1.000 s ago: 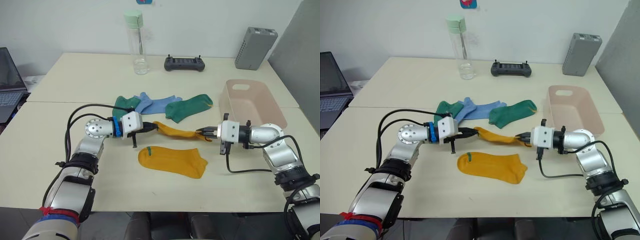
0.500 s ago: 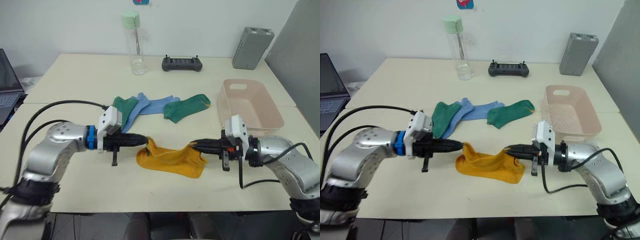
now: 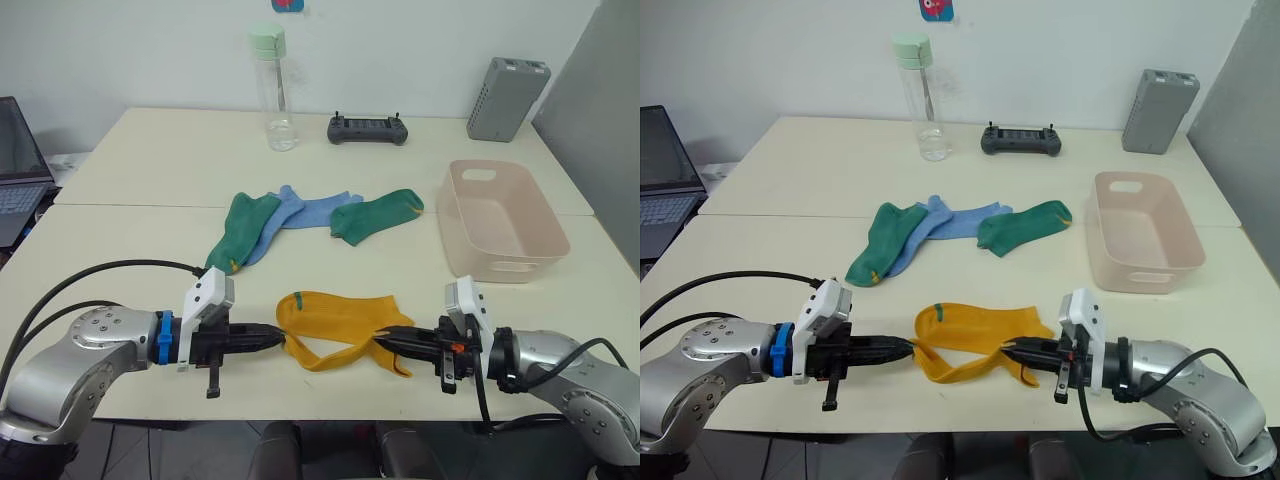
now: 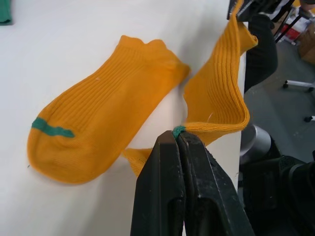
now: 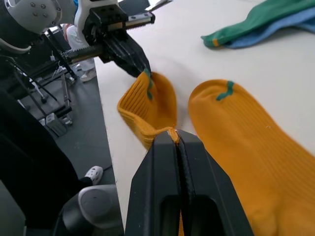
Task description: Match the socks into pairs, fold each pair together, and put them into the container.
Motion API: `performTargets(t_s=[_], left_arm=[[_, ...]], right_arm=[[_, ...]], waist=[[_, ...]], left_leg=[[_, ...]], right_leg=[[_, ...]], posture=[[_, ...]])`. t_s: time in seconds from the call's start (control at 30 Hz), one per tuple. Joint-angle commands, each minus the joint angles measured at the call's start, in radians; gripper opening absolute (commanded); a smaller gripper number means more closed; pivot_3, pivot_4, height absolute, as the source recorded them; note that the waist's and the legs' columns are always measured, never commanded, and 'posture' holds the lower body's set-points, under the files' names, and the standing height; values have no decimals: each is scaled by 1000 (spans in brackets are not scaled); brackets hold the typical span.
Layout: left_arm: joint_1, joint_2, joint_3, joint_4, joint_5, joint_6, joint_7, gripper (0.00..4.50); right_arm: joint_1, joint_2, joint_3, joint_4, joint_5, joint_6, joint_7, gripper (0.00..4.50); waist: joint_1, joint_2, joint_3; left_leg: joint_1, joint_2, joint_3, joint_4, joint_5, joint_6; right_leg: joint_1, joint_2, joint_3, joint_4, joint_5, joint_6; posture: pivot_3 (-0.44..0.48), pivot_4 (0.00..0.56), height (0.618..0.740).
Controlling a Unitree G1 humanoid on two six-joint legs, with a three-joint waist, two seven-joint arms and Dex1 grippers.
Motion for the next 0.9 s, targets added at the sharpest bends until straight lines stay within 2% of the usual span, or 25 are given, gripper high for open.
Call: performTargets(t_s=[0.03,0.3,0.5,0.9], left_arm=[[-57,1,-33,47,58,-41,7,26],[-275,-109,-179,272,224,-139,42,26],[-326,-117,-217,356,297,-184,37,26],[-372,-140,-271,403,367,-200,12,26]], right_arm=[[-13,-13,26,43,-84,-64,18,0],[-195,9,77,312,-266,-213,87,0],[-249,15,108,386,-326,-252,135,0],[-306,52,130,447,-374,-258,161,0]], waist=[[0,-1,0],[-1,-1,0],[-1,-1,0],[-1,-1,0]], left_leg=[[0,0,0,0,0,0],[-1,-1,2,0,0,0],[-1,0,1,-5,0,0],[-1,0,0,-2,0,0]], right_leg=[[0,0,0,0,0,0],[0,0,0,0,1,1],[-1,1,0,0,1,4],[0,2,0,0,2,7]], posture=[[0,150,740],[0,150,740],[0,150,740],[0,150,740]])
